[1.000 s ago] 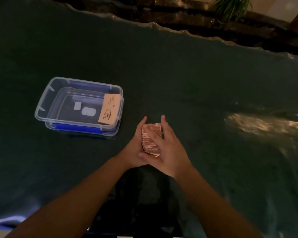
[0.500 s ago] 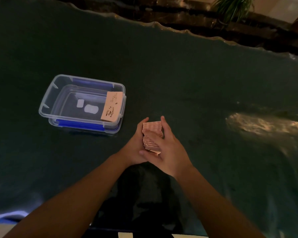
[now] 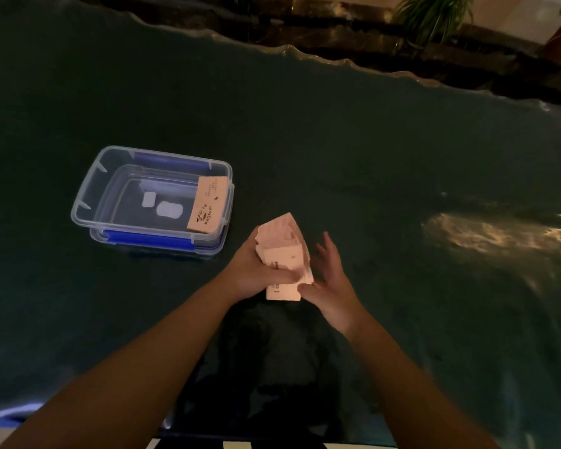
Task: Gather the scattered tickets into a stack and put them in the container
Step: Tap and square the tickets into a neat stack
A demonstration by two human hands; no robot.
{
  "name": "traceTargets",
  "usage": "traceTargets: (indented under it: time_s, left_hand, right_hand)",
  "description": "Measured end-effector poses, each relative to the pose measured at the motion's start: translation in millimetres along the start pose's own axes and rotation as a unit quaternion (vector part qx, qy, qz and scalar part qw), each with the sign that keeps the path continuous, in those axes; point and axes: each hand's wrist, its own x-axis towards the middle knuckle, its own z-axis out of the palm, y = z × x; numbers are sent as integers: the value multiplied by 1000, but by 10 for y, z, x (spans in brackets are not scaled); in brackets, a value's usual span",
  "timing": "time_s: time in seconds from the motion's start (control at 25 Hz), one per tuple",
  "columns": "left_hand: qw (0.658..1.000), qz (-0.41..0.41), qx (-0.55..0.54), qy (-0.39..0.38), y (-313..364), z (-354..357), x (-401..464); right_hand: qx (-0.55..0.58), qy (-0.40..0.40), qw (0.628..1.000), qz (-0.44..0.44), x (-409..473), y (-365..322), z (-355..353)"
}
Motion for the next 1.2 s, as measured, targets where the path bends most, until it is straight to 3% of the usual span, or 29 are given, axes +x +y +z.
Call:
traceTargets:
  time_s: [0.12, 0.28, 0.36, 0.44, 0.52, 0.64, 0.8, 0.96, 1.2]
  left_hand:
    - [985, -34, -167, -5, 122, 76, -62]
    - [969, -11, -246, -33, 164, 36, -48]
    - [983, -3, -174, -57, 136, -98, -45]
    - [997, 4, -29, -68, 68, -223, -39]
    - [993, -3, 96, -68, 36, -249, -27]
    - [974, 6, 222, -40, -47, -196, 10]
    - [960, 9, 278, -16, -237, -107, 11]
    - [952, 14, 306, -16, -250, -81, 32]
    - [948, 34, 317, -2, -279, -54, 37]
  right_hand:
    - [191, -1, 981, 38, -58, -39, 61]
    - [232, 65, 970, -7, -77, 1, 163]
    - [209, 98, 973, -17, -71, 30, 76]
    - [156, 106, 982, -18, -61, 76, -62]
    - [21, 93, 995, -30, -48, 122, -193]
    - [-175, 68, 982, -23, 6, 153, -290]
    - [-251, 54, 966, -13, 75, 303, -261]
    - [-222, 13, 975, 0, 107, 444, -207]
    - [-301, 25, 952, -45, 134, 417, -139]
